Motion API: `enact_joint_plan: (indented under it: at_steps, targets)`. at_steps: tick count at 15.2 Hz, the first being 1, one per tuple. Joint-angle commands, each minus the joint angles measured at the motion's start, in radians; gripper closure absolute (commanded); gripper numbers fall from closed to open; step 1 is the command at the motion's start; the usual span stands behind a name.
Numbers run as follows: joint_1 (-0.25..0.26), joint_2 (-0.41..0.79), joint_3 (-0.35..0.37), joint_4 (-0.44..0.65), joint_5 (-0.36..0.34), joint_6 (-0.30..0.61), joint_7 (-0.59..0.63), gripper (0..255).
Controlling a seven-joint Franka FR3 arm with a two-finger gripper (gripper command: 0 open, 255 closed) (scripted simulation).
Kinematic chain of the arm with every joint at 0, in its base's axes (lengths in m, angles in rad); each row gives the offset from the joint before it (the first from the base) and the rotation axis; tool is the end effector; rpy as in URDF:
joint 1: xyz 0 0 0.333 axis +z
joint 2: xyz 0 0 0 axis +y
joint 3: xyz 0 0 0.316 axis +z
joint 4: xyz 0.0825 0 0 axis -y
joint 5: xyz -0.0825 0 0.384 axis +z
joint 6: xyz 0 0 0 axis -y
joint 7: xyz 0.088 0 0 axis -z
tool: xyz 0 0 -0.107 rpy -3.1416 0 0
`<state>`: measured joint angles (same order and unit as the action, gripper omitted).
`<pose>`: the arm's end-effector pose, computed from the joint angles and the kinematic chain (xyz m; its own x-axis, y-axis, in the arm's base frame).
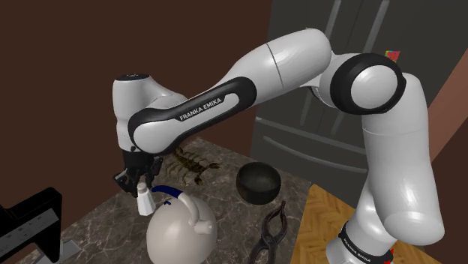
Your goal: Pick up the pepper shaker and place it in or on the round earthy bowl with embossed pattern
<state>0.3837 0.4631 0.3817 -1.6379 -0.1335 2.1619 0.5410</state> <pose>0.5167 0.4447 0.3731 0.9682 0.2436 0.0573 0.2481 -0.9643 -0.0925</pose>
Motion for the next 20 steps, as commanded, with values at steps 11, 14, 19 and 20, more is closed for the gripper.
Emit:
enact_joint_plan:
  at_steps: [11, 14, 19, 20]
  targets:
    - [-0.005, -0.052, 0.012, 0.087, 0.023, -0.136, -0.011, 255]
    - [-0.005, -0.06, 0.015, 0.117, 0.027, -0.173, -0.012, 255]
    - [-0.002, -0.068, 0.017, 0.172, 0.031, -0.236, -0.014, 255]
    - [-0.002, -0.069, 0.018, 0.184, 0.032, -0.249, -0.014, 255]
